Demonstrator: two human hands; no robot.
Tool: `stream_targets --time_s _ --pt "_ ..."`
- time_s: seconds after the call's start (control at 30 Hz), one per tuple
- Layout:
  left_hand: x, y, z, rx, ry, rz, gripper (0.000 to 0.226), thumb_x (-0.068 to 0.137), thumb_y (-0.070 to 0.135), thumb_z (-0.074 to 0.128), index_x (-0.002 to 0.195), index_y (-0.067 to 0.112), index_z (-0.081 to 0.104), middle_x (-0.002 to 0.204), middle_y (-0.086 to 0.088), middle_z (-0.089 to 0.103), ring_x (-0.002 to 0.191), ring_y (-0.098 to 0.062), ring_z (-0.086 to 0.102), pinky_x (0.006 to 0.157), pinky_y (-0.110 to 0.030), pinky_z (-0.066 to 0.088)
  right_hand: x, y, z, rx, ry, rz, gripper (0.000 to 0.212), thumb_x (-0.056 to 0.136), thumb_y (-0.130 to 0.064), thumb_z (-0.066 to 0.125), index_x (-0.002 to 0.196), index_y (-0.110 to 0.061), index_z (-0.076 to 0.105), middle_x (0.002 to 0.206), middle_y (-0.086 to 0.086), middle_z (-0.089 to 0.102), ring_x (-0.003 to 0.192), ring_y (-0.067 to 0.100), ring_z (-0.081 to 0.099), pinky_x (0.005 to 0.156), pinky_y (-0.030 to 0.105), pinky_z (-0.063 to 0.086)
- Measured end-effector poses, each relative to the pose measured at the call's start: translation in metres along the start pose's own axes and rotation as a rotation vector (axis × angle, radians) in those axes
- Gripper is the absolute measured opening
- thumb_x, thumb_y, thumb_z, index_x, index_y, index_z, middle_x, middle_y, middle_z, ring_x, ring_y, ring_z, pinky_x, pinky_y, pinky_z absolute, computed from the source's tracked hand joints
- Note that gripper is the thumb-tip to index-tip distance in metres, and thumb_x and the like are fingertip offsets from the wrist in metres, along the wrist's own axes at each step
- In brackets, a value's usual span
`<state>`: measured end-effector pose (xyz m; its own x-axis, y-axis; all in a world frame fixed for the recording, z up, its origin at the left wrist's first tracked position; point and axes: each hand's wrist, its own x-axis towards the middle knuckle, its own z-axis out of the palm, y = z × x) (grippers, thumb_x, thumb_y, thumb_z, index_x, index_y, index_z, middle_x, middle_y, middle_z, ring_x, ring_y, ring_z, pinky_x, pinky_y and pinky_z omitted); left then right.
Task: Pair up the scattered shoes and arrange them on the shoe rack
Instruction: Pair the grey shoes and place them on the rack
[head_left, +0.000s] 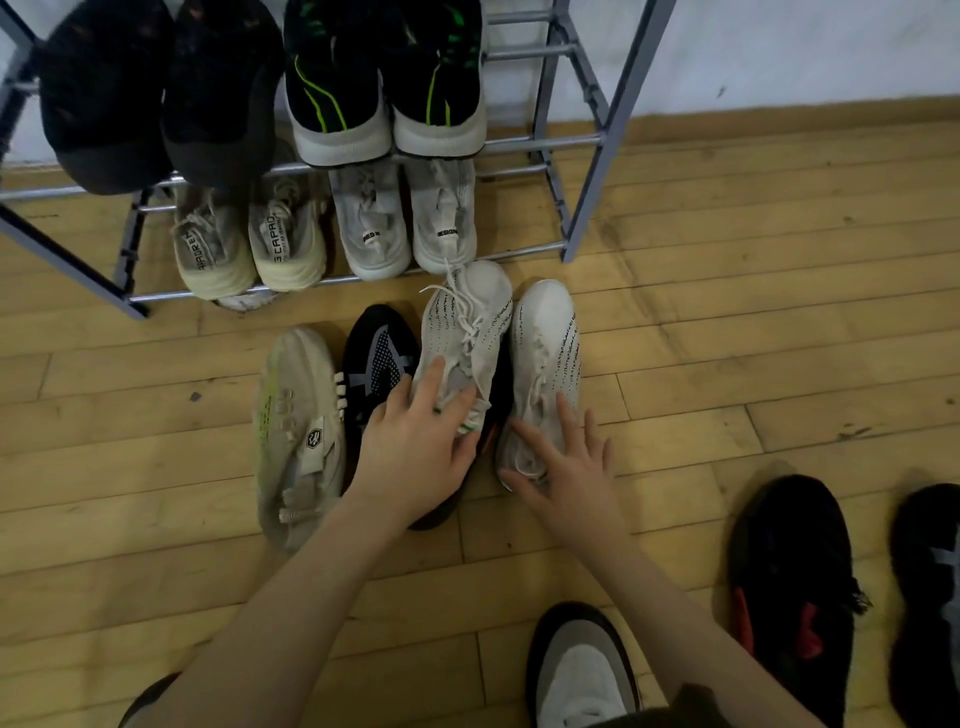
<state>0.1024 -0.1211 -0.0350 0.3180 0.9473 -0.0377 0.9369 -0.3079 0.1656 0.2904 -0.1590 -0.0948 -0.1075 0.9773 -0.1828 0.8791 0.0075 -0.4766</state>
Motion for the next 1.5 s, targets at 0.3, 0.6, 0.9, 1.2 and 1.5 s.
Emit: stream_targets --time_s 0.3,0.6,0.9,1.2,1.5 --pt "0.018 -0.002 -0.001 0.012 -0.211 0.039 0.059 0.085 0.058 0.048 0.139 0.047 0.026 0.155 0.001 0.011 0.121 -0.04 0.039 0.092 -0.046 0.044 -0.001 0.002 0.006 0.202 0.023 -0.015 0.069 0.082 -0.036 0.066 0.14 -0.045 0.029 0.156 0.003 0.015 0.136 0.038 0.023 0.102 0.051 0.037" --pt "0.008 -0.003 -0.011 -0.286 0.125 0.038 0.041 0.077 0.047 0.049 0.108 0.028 0.068 0.121 -0.003 0.06 0.082 -0.038 0.06 0.061 -0.046 0.055 0.001 -0.018 -0.03 0.191 0.355 -0.101 0.053 0.078 -0.044 0.058 0.129 -0.031 0.052 0.135 0.004 0.052 0.107 0.027 0.054 0.082 0.039 0.05" --pt "-0.025 -0.014 -0.062 -0.371 0.357 -0.108 0.044 0.079 0.052 0.046 0.113 0.031 0.066 0.126 0.002 0.057 0.092 -0.034 0.06 0.065 -0.045 0.054 0.01 -0.089 -0.08 0.164 0.358 -0.205 0.055 0.071 -0.044 0.06 0.125 -0.035 0.056 0.119 -0.004 0.06 0.101 0.024 0.06 0.076 0.04 0.054" --pt "-0.086 -0.075 -0.089 -0.367 0.55 -0.315 0.038 0.08 0.046 0.051 0.111 0.03 0.064 0.125 0.001 0.058 0.076 -0.034 0.061 0.058 -0.044 0.052 0.027 -0.181 -0.082 0.089 0.214 -0.484 0.052 0.075 -0.05 0.061 0.126 -0.038 0.054 0.116 -0.007 0.06 0.099 0.025 0.062 0.074 0.041 0.054" --pt "-0.131 -0.111 -0.162 -0.358 0.667 -0.353 0.038 0.079 0.044 0.053 0.111 0.028 0.065 0.126 -0.002 0.056 0.083 -0.033 0.062 0.063 -0.043 0.052 0.02 -0.271 -0.114 0.157 0.046 -0.545 0.05 0.079 -0.054 0.062 0.127 -0.043 0.051 0.129 -0.013 0.055 0.116 0.013 0.052 0.089 0.035 0.048"
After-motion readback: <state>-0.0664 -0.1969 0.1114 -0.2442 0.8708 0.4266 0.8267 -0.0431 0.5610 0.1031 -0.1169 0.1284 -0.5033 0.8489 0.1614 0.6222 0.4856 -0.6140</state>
